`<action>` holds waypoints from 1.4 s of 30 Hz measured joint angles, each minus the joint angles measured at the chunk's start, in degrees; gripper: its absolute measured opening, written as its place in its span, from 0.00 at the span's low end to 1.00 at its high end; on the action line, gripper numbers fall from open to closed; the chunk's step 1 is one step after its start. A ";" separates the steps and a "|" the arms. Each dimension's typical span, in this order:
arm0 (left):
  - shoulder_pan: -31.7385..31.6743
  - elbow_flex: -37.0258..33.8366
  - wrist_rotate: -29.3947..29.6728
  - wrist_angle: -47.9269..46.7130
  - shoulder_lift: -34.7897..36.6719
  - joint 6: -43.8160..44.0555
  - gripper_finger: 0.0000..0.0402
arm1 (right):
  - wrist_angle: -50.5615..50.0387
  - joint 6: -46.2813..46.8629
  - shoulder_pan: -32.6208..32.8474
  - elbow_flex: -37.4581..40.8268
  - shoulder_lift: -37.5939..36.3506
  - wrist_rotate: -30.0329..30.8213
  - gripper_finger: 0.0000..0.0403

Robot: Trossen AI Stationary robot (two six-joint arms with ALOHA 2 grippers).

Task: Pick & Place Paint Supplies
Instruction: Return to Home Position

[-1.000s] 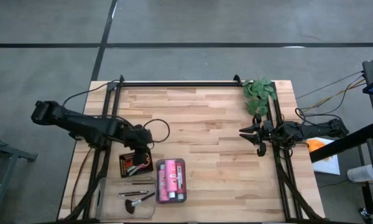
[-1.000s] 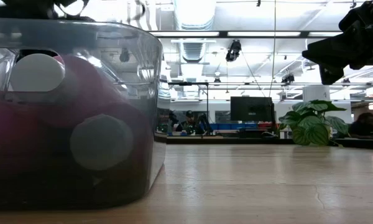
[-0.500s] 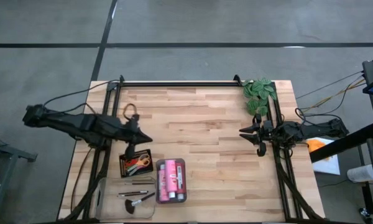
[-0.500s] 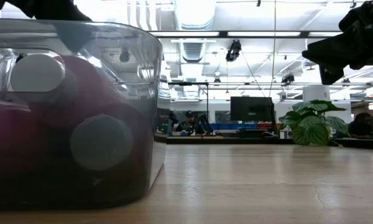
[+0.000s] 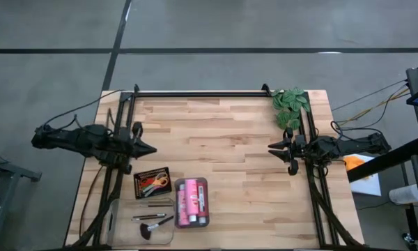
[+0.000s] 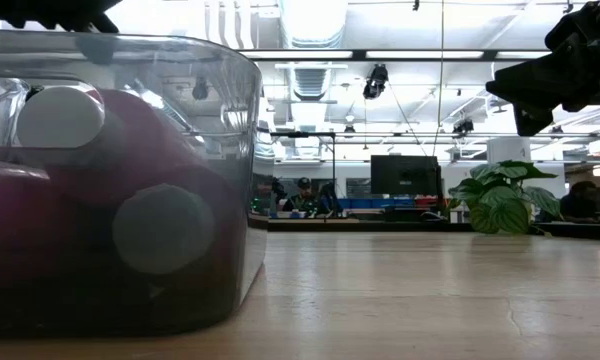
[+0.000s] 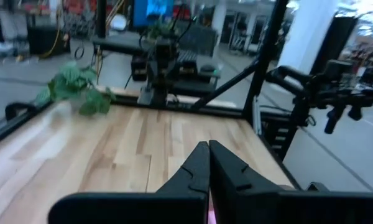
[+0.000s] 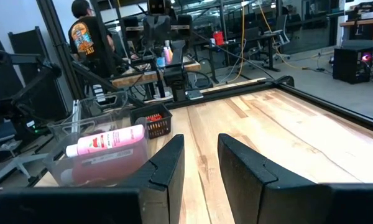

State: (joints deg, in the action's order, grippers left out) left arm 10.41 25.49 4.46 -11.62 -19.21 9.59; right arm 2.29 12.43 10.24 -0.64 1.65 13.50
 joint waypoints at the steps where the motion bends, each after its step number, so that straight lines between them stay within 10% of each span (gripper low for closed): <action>1: 0.00 -0.45 -0.52 -0.08 1.45 -0.76 0.00 | 0.02 0.00 0.02 0.00 0.00 0.00 0.24; 12: 0.03 -9.60 -3.17 6.41 19.47 -8.12 0.00 | 0.00 0.00 0.02 0.00 0.00 0.00 0.24; 29: 0.04 -25.07 -7.12 23.63 19.22 -9.51 0.00 | 0.02 0.00 0.00 0.02 0.33 -0.04 0.24; 42: 0.00 -25.31 -7.44 14.63 19.11 -7.49 0.00 | -0.01 0.00 0.00 0.02 0.39 -0.02 0.24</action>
State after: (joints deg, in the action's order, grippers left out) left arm 10.41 0.19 -2.98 3.01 -0.10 2.09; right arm 2.28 12.43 10.24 -0.62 2.04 13.47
